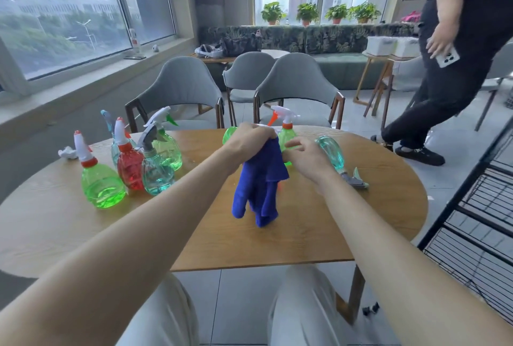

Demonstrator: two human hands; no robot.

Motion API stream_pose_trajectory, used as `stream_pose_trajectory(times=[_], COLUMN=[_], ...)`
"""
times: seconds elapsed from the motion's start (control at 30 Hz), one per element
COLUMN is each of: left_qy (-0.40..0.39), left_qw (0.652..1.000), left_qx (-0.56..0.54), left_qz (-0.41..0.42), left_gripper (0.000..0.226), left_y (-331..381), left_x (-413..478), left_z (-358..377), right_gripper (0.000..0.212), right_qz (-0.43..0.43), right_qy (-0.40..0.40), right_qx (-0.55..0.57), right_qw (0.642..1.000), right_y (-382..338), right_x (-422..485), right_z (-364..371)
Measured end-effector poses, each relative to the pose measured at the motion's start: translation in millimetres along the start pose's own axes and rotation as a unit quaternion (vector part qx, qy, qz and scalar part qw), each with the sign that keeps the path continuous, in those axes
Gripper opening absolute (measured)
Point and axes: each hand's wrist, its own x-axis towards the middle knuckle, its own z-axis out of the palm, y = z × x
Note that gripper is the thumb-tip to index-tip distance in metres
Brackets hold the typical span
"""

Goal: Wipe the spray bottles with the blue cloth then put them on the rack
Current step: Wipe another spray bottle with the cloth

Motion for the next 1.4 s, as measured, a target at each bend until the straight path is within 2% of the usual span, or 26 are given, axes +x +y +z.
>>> stream_pose_trajectory(times=[0.07,0.13,0.2,0.23,0.3,0.37,0.47,0.6,0.7,0.77,0.83,0.93,1.03,1.13,1.23,1.4], left_qy=[0.006,0.005,0.001,0.003,0.022,0.059,0.108,0.1,0.089,0.08,0.086,0.11,0.087,0.078,0.095,0.122], left_qw=[1.0,0.999,0.997,0.995,0.991,0.987,0.984,0.989,0.993,0.996,0.996,0.994,0.996,0.995,0.991,0.986], left_qx=[0.013,0.034,0.065,0.083,0.113,0.121,0.121,0.11,0.066,0.016,0.0,0.027,0.023,0.004,0.028,-0.013], left_qz=[0.013,0.028,0.045,0.053,0.072,0.091,0.07,-0.008,-0.028,-0.027,-0.012,0.006,0.027,0.069,0.093,0.112], left_gripper=[0.054,0.053,0.044,0.039,0.044,0.056,0.05,0.056,0.036,0.045,0.057,0.059,0.062,0.043,0.038,0.017], left_y=[3.5,6.0,7.2,7.6,5.2,-1.6,-21.6,-51.7,-69.4,-74.1,-78.8,-84.1,-89.5,-92.5,-96.7,-102.0], left_x=[2.0,5.9,9.2,10.3,10.7,10.0,14.6,21.0,30.6,35.5,43.2,53.5,59.5,63.7,68.6,67.5], left_z=[3.9,8.1,13.7,16.3,23.4,26.8,23.7,18.9,21.8,27.2,32.0,35.2,37.5,40.5,42.4,36.9], right_gripper=[0.03,0.015,0.014,0.022,0.036,0.027,0.015,0.014,0.005,0.003,0.006,0.011,0.017,0.038,0.031,0.039], right_qz=[-0.013,-0.015,-0.021,-0.026,-0.02,0.0,0.039,0.06,0.057,0.053,0.048,0.042,0.03,0.035,0.014,-0.042], right_qy=[-0.052,-0.091,-0.11,-0.111,-0.087,-0.034,0.044,0.097,0.103,0.105,0.108,0.107,0.101,0.069,0.041,0.022], right_qx=[0.058,0.12,0.143,0.132,0.09,0.077,0.135,0.227,0.261,0.268,0.268,0.26,0.241,0.228,0.199,0.125], right_qw=[0.997,0.988,0.983,0.985,0.992,0.996,0.989,0.967,0.958,0.956,0.956,0.959,0.965,0.971,0.979,0.991], right_y=[-3.8,-5.1,0.4,3.7,16.1,27.9,43.5,56.6,61.1,62.2,63.1,61.4,60.3,55.5,53.6,49.7], right_x=[-7.5,-11.8,-10.7,-9.8,-4.1,2.4,10.7,18.5,21.5,23.2,27.2,34.1,41.9,45.0,47.8,47.7], right_z=[-1.0,-1.1,-1.2,0.2,3.7,6.4,5.3,3.2,5.1,7.1,10.3,17.0,26.9,36.7,45.7,69.0])
